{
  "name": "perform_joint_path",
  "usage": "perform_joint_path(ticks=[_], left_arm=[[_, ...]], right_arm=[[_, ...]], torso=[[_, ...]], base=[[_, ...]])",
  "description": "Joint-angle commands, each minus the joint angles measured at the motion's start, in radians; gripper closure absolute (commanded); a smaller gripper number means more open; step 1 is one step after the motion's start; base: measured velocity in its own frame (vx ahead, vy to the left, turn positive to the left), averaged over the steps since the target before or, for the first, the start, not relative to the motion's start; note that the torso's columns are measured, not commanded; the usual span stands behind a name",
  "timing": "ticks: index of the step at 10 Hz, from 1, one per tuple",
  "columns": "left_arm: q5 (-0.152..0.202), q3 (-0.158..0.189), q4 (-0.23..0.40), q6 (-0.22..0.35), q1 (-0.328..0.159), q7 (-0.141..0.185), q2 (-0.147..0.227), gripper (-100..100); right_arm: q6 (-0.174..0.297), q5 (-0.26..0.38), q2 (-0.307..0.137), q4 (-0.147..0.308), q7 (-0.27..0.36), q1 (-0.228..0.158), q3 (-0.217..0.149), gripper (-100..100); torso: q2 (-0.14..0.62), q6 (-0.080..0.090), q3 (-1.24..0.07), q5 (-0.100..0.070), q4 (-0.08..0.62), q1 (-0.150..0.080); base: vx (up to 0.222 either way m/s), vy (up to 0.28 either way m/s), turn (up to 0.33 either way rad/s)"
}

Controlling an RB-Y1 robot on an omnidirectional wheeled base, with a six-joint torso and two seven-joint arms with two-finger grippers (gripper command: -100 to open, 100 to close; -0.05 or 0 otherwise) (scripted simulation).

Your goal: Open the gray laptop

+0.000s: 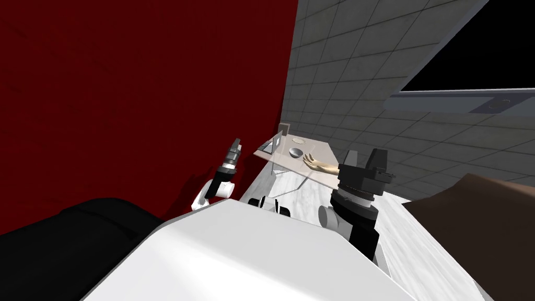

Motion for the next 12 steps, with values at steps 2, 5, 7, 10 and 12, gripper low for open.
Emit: perform_joint_path(ticks=[2,5,7,10,12], left_arm=[[-0.027,0.018,0.032,0.087,-0.036,-0.012,0.002,-100],[-0.047,0.032,0.059,0.149,-0.066,-0.021,0.005,-100],[-0.059,0.04,0.076,0.186,-0.083,-0.026,0.006,-100],[-0.076,0.052,0.099,0.239,-0.109,-0.034,0.01,-100],[-0.088,0.06,0.115,0.275,-0.126,-0.039,0.018,-100]], right_arm=[[0.0,0.0,0.0,0.0,0.0,0.0,0.0,0],[0.0,0.0,0.0,0.0,0.0,0.0,0.0,0],[0.0,0.0,0.0,0.0,0.0,0.0,0.0,0],[0.0,0.0,0.0,0.0,0.0,0.0,0.0,0],[0.0,0.0,0.0,0.0,0.0,0.0,0.0,0]], torso=[[0.001,0.0,0.001,0.0,0.0,0.001],[-0.001,0.0,0.0,0.0,0.0,0.0],[0.0,0.0,0.0,0.0,0.0,0.002],[0.0,0.0,0.0,0.0,0.0,0.001],[0.0,0.0,0.0,0.0,0.0,0.001]], base=[[0.06,-0.068,-0.078],[0.062,-0.074,-0.073],[0.066,-0.053,-0.067],[0.056,-0.048,-0.065],[0.054,-0.05,-0.06]])
